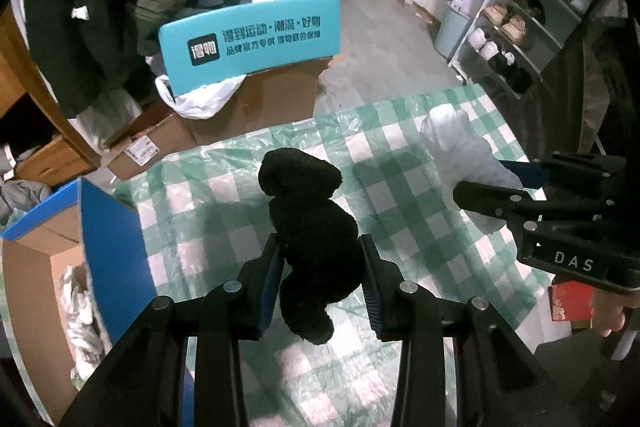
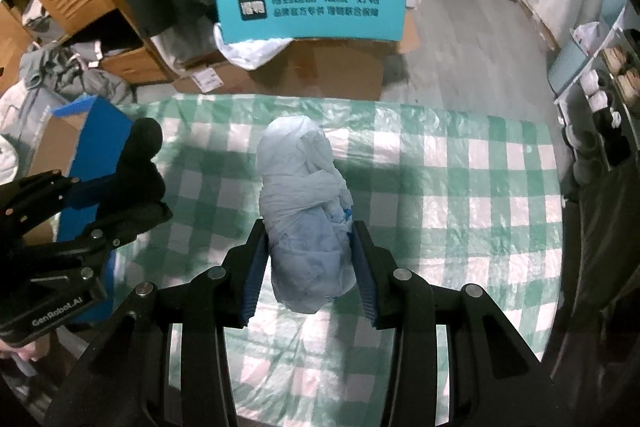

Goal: Organize soft objects
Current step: 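Carry the black sock and white sock over the shoebox with both grippers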

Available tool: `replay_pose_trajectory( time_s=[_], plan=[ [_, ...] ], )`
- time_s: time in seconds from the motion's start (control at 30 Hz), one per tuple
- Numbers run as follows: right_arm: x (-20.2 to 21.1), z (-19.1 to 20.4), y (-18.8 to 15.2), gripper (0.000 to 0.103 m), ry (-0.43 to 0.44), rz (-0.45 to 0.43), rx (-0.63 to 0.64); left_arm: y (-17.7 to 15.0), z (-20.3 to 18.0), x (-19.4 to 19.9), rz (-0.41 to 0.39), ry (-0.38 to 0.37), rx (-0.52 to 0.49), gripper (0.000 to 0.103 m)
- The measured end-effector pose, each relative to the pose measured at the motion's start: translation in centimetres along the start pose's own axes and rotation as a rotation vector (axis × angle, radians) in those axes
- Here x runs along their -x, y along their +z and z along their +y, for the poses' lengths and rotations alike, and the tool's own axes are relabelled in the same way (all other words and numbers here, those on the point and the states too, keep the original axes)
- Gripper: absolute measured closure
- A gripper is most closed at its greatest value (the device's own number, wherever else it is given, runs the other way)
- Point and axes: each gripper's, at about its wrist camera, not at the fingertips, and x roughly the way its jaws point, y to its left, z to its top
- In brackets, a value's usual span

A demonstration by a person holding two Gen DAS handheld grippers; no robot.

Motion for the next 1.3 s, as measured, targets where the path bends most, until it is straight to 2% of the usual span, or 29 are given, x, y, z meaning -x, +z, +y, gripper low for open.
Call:
replay_pose_trajectory(
  time_s=[0.27, 0.6, 1.3],
  plan=[
    [2.3, 2.4, -0.9, 0.064, 0.040, -0.035, 0.029, -1.4, 0.2, 3.8, -0.051, 0.018, -0.012, 0.065],
    [4.1, 5.7, -1.3, 0.064, 0.083, -0.059, 0.088, -3.4, 1.4, 6.5, -0.077, 0.032, -0.020, 0.065],
    [3.5, 14.2, -0.2, 0.064, 0.176, -0.039, 0.212, -7.4, 7.6, 9.7, -0.101, 0.049, 0.034, 0.065]
  ],
)
